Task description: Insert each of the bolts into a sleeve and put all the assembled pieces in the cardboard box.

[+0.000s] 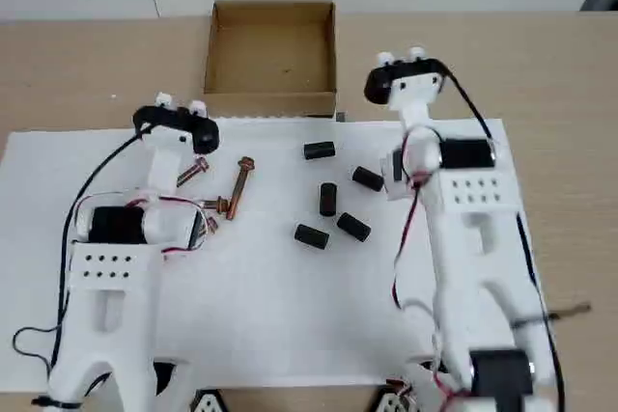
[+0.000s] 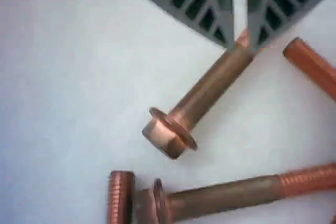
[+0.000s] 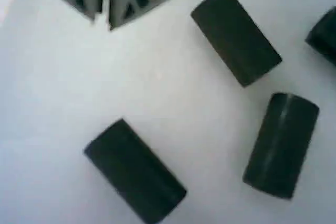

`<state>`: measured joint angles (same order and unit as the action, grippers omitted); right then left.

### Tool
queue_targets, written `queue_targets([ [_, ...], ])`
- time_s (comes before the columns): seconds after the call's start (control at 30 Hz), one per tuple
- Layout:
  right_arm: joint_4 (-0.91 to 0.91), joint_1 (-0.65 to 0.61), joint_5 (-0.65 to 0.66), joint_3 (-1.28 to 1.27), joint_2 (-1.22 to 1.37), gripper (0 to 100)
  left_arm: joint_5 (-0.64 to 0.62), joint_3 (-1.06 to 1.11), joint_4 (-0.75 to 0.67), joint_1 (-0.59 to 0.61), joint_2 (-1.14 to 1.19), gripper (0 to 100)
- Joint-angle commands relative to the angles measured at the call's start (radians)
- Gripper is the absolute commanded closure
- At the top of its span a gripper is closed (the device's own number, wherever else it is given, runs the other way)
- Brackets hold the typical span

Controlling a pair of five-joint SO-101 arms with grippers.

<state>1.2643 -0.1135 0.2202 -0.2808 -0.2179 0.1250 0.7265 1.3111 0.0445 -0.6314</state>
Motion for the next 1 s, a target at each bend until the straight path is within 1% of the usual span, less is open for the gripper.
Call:
queue_targets([
  [0.0, 0.054, -0.008, 0.172, 0.158, 0.104, 99.5, 0.000, -0.076, 0.002, 0.006, 0.015, 99],
  [0.1, 0.085, -0.035, 0.259, 0.233, 0.179, 99.5, 0.000, -0.081, -0.008, 0.012, 0.034, 99],
  [0.17, 0.097, -0.050, 0.299, 0.270, 0.222, 99.4, -0.002, -0.081, -0.032, 0.057, 0.052, 99],
  [0.27, 0.094, -0.071, 0.368, 0.307, 0.289, 98.6, -0.002, -0.077, -0.087, 0.164, 0.097, 92],
  [0.33, 0.085, -0.084, 0.391, 0.330, 0.335, 93.9, -0.002, -0.082, -0.110, 0.213, 0.137, 87],
  [0.4, 0.088, -0.087, 0.414, 0.359, 0.383, 87.9, -0.002, -0.082, -0.129, 0.244, 0.176, 85],
  [0.47, 0.094, -0.090, 0.445, 0.387, 0.430, 84.8, -0.002, -0.082, -0.141, 0.252, 0.215, 85],
  [0.7, 0.096, -0.105, 0.474, 0.473, 0.539, 84.6, -0.002, -0.084, -0.158, 0.245, 0.293, 85],
  [0.97, 0.096, -0.148, 0.479, 0.476, 0.588, 84.5, -0.002, -0.084, -0.161, 0.245, 0.302, 85],
])
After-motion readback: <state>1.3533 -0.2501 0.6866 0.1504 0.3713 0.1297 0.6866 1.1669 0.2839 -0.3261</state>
